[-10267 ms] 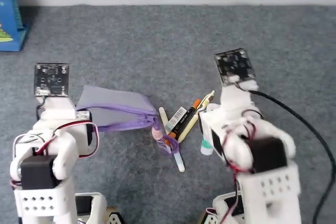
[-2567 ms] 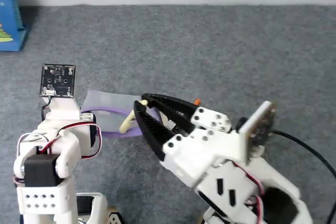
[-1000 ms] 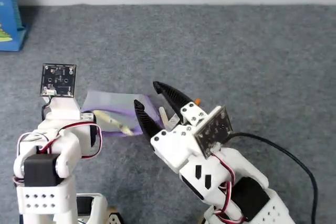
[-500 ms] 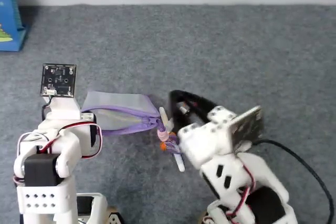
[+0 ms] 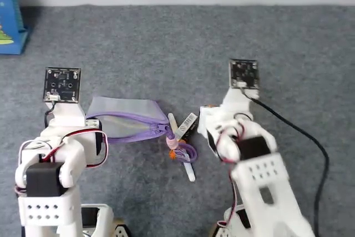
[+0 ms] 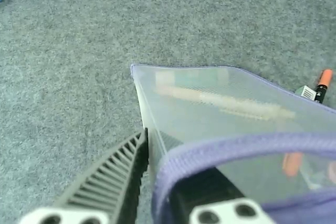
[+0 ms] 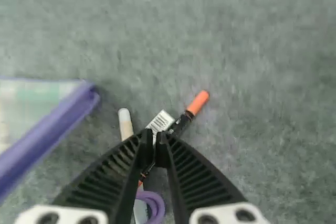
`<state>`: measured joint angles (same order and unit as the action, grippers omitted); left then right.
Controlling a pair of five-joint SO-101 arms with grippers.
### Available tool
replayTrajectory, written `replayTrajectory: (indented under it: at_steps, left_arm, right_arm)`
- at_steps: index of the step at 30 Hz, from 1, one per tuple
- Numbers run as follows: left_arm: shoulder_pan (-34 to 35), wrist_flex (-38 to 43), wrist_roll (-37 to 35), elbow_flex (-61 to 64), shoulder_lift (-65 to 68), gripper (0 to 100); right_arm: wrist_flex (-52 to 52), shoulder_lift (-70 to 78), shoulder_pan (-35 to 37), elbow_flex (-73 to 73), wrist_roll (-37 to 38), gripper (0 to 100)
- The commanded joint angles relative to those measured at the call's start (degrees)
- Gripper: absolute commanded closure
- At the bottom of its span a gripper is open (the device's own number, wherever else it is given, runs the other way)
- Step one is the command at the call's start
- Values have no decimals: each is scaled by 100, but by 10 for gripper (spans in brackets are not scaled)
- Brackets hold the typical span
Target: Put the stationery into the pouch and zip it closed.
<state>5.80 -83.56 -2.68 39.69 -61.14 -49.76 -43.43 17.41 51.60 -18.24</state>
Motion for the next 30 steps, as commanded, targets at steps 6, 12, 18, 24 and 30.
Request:
replayTrajectory:
  at_steps: [6, 12, 18, 24, 30]
  left_arm:
    - [-18, 105, -62, -48, 35, 987]
    - [-18, 105, -62, -40, 35, 987]
    - [-18, 105, -53, -40, 35, 987]
    - [-18, 105, -53, -40, 35, 987]
    - [-18, 114, -53, 31, 18, 987]
  right_arm:
    - [286, 2360, -48, -1284, -554, 798]
    - [295, 3653, -84, -2189, -800, 797]
    - [303, 4963, -391, -3235, -809, 797]
    - [268, 6185, -453, -4079, -809, 797]
    - [207, 6703, -444, -4457, -809, 798]
